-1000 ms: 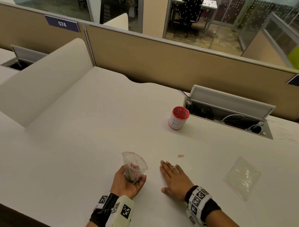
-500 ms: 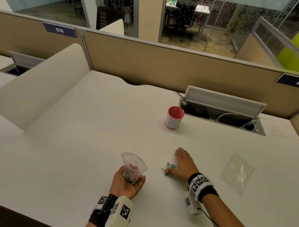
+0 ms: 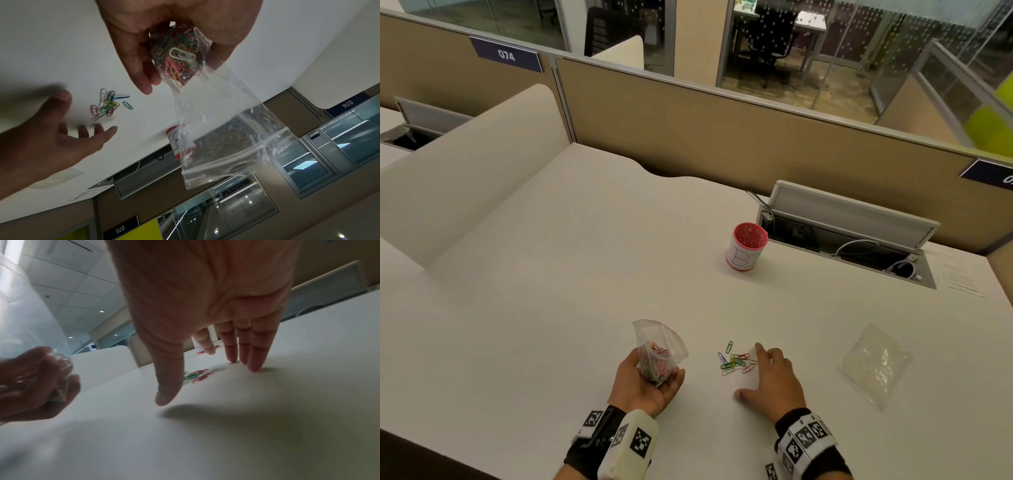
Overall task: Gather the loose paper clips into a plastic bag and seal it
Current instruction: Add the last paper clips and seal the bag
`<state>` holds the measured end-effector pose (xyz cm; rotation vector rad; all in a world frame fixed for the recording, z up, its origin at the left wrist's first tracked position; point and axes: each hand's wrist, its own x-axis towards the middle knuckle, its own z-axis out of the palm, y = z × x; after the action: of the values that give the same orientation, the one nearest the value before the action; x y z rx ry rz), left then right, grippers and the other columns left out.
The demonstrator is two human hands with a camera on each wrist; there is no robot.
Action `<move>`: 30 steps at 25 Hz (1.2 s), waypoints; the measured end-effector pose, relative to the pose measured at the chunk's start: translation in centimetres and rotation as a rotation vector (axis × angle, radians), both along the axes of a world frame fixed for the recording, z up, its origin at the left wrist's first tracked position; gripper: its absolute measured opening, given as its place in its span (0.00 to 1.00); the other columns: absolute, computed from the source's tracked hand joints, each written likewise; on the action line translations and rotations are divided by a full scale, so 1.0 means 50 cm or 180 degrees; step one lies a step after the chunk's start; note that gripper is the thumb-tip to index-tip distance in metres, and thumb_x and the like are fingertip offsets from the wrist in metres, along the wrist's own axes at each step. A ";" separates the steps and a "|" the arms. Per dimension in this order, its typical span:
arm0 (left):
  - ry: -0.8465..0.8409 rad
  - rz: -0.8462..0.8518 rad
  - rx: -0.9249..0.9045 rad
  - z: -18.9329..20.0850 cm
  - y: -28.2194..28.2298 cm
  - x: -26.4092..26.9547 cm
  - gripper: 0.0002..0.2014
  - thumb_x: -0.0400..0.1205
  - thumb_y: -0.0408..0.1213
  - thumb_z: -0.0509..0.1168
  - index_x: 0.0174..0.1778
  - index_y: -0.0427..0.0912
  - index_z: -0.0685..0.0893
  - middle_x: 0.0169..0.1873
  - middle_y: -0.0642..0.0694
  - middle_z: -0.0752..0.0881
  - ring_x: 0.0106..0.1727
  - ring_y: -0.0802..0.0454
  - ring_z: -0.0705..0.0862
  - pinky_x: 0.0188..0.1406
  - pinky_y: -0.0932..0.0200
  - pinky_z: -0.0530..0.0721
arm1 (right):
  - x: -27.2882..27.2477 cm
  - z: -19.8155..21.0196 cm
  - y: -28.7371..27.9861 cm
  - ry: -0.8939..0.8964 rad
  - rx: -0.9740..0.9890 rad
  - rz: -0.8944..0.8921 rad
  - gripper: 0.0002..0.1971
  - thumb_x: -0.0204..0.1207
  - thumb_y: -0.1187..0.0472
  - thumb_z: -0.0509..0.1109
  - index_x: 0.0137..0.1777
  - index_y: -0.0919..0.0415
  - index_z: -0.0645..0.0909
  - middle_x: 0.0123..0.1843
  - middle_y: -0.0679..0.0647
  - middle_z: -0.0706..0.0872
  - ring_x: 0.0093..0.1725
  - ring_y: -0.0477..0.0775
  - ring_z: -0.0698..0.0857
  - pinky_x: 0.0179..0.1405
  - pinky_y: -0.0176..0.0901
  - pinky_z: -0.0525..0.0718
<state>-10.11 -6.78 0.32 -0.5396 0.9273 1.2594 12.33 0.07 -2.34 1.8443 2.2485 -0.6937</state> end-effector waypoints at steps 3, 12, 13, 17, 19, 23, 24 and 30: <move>0.0008 -0.0074 -0.0005 -0.002 0.001 0.007 0.18 0.82 0.46 0.61 0.53 0.32 0.79 0.42 0.36 0.78 0.39 0.42 0.78 0.32 0.40 0.88 | -0.021 -0.011 0.017 0.0178 0.0013 -0.0147 0.45 0.66 0.43 0.76 0.80 0.51 0.58 0.69 0.54 0.66 0.65 0.55 0.72 0.64 0.42 0.76; 0.0013 -0.0089 -0.0046 -0.005 0.001 0.007 0.17 0.82 0.45 0.61 0.51 0.32 0.79 0.40 0.36 0.79 0.36 0.42 0.78 0.32 0.40 0.88 | -0.104 -0.078 0.031 0.0108 0.0520 0.0714 0.15 0.47 0.70 0.85 0.31 0.56 0.85 0.33 0.50 0.81 0.22 0.49 0.79 0.17 0.34 0.74; 0.0024 -0.0079 -0.0063 -0.007 0.001 0.006 0.17 0.82 0.46 0.60 0.51 0.32 0.79 0.41 0.36 0.79 0.36 0.42 0.78 0.32 0.40 0.88 | -0.108 -0.081 0.031 0.0074 0.0611 0.0802 0.15 0.44 0.70 0.85 0.28 0.56 0.84 0.30 0.50 0.81 0.19 0.49 0.78 0.15 0.34 0.73; 0.0051 -0.0085 -0.0129 -0.017 -0.002 0.007 0.17 0.81 0.46 0.61 0.52 0.32 0.79 0.41 0.36 0.79 0.35 0.42 0.78 0.29 0.41 0.88 | -0.116 -0.050 0.038 -0.0051 0.0543 0.0708 0.09 0.72 0.69 0.66 0.48 0.63 0.85 0.49 0.57 0.84 0.42 0.60 0.86 0.39 0.42 0.80; 0.0078 -0.0092 -0.0181 -0.024 -0.004 0.009 0.18 0.81 0.45 0.62 0.54 0.32 0.79 0.42 0.36 0.78 0.36 0.41 0.78 0.29 0.41 0.88 | -0.109 -0.028 0.047 -0.0005 0.0318 0.0563 0.13 0.75 0.67 0.62 0.53 0.62 0.85 0.54 0.56 0.85 0.51 0.59 0.85 0.46 0.41 0.77; 0.0169 -0.0059 -0.0216 -0.034 -0.008 0.012 0.19 0.80 0.44 0.63 0.60 0.33 0.77 0.46 0.35 0.78 0.39 0.40 0.78 0.29 0.40 0.88 | -0.100 0.053 0.045 0.1371 0.0058 -0.0515 0.06 0.66 0.66 0.74 0.38 0.54 0.89 0.36 0.50 0.89 0.40 0.50 0.89 0.37 0.30 0.80; 0.0202 -0.0057 -0.0223 -0.035 -0.007 0.013 0.20 0.80 0.44 0.63 0.61 0.33 0.77 0.47 0.35 0.79 0.39 0.39 0.79 0.29 0.40 0.88 | -0.101 0.084 0.040 0.1852 0.0021 -0.0727 0.08 0.64 0.69 0.76 0.34 0.54 0.89 0.32 0.50 0.89 0.35 0.48 0.88 0.34 0.30 0.81; 0.0370 -0.0066 -0.0158 -0.040 0.001 0.025 0.21 0.80 0.43 0.63 0.66 0.35 0.78 0.53 0.34 0.81 0.43 0.37 0.82 0.33 0.42 0.89 | -0.154 0.265 -0.024 0.3300 -0.0301 -0.0202 0.12 0.64 0.74 0.77 0.34 0.54 0.89 0.31 0.50 0.91 0.32 0.44 0.88 0.35 0.34 0.85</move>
<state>-8.88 -6.71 -1.67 -0.4984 1.0613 1.2621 4.64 -1.15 10.93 1.6997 2.5555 -2.1007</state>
